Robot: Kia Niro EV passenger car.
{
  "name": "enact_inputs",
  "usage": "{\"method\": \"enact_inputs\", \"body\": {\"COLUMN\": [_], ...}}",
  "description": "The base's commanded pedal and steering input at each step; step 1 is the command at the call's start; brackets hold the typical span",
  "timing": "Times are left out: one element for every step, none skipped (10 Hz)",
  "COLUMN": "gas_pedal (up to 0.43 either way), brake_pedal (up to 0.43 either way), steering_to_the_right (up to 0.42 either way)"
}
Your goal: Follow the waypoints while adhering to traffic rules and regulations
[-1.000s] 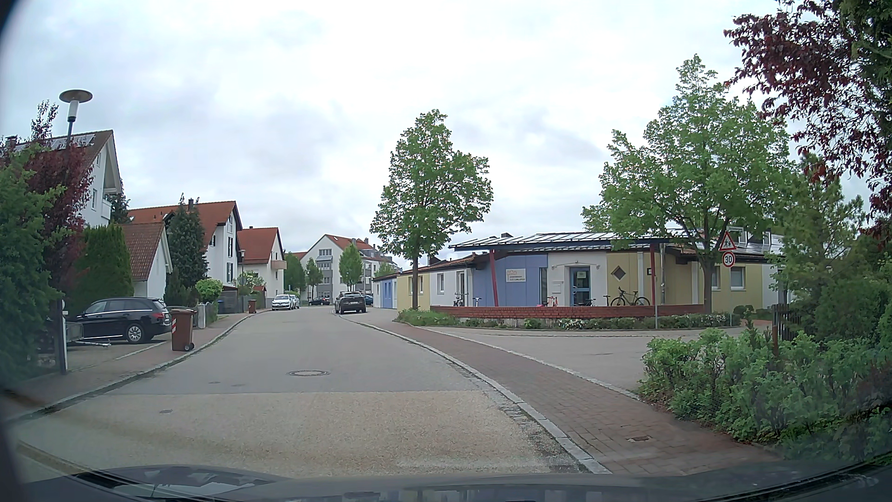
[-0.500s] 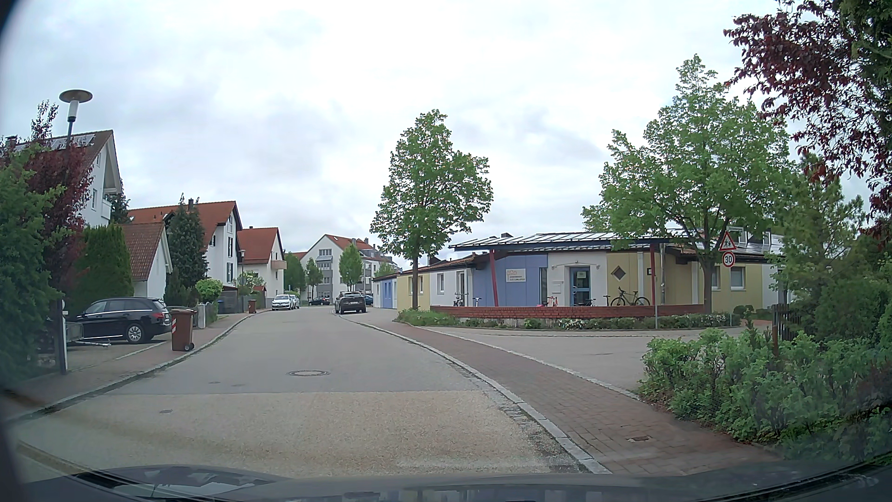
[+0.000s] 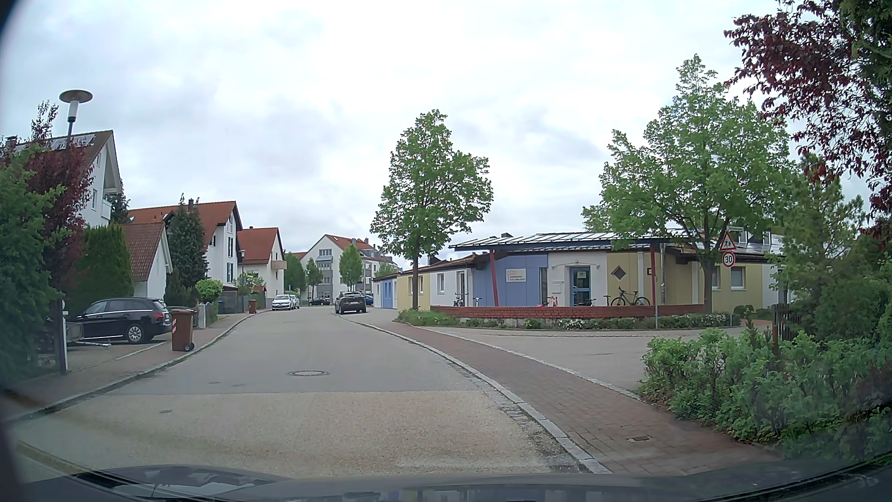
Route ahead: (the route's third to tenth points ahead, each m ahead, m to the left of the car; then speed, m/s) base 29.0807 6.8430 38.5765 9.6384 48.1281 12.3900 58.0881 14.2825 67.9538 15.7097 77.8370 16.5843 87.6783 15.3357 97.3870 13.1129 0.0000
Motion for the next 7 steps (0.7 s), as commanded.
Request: {"method": "enact_inputs", "body": {"gas_pedal": [0.000,0.000,0.000,0.000,0.000,0.000,0.000], "brake_pedal": [0.091,0.006,0.006,0.012,0.006,0.012,0.006], "steering_to_the_right": [-0.224,-0.239,-0.251,-0.270,-0.296,-0.320,-0.352]}}
